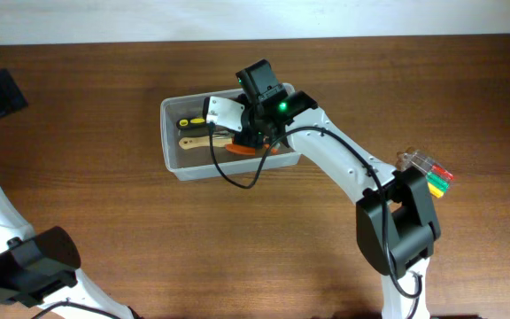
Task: Pack container
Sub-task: 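Carry the red-black pliers into the container and open the right gripper, then grasp the clear screwdriver case by its top loop with the right gripper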
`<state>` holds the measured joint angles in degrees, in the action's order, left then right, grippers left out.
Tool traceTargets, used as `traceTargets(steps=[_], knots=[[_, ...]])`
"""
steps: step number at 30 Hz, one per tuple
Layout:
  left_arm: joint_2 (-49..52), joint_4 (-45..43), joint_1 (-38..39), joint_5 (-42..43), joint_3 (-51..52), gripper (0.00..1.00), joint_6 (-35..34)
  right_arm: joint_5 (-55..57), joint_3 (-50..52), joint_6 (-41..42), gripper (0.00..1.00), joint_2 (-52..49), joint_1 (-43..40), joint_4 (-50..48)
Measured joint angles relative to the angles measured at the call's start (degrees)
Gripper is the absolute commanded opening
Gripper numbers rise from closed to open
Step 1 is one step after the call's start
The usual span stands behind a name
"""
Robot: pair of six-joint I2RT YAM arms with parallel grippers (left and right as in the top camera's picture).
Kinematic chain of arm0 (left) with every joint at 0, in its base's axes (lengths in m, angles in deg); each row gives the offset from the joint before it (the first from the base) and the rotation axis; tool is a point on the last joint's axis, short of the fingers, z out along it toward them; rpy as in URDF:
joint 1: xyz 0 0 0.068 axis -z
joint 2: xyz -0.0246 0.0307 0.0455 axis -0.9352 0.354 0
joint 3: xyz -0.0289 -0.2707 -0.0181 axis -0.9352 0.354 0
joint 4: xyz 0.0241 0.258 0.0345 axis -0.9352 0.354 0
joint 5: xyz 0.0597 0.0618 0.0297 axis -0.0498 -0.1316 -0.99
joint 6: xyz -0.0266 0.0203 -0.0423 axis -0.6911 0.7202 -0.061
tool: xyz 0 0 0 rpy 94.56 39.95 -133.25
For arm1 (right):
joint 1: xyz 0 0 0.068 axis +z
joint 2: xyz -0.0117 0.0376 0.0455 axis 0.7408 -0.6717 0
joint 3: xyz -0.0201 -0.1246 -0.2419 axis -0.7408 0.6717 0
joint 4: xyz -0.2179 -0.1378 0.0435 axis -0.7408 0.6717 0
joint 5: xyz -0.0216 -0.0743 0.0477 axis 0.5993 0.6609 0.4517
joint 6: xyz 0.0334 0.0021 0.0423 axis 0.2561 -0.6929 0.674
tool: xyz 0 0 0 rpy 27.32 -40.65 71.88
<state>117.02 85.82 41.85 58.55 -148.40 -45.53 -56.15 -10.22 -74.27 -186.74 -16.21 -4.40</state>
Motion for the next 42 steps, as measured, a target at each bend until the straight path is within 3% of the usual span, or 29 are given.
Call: traceTargets(steps=[11,18,24,28,30,32,36,42], knots=[[0.0,0.0,0.0,0.0,0.0,0.99,0.0,-3.1,0.0,-1.2,0.04,-4.1,4.0,-1.0],[0.0,0.0,0.0,0.0,0.0,0.99,0.0,-2.9,0.0,1.3,0.29,-5.4,4.5,-2.4],[0.0,0.0,0.0,0.0,0.0,0.99,0.0,-2.6,0.0,5.7,0.34,-5.4,4.5,-3.0],[0.0,0.0,0.0,0.0,0.0,0.99,0.0,3.5,-0.5,10.6,0.34,-4.5,4.4,-0.5],[0.0,0.0,0.0,0.0,0.0,0.99,0.0,9.6,-1.4,14.0,0.43,-2.3,4.2,2.1],[0.0,0.0,0.0,0.0,0.0,0.99,0.0,17.7,-3.6,18.4,0.51,2.5,2.9,5.1],[0.0,0.0,0.0,0.0,0.0,0.99,0.0,28.1,-6.5,26.5,0.52,14.8,-3.8,11.0],[0.0,0.0,0.0,0.0,0.0,0.99,0.0,34.2,-9.6,39.3,0.55,26.7,-24.7,26.9]])
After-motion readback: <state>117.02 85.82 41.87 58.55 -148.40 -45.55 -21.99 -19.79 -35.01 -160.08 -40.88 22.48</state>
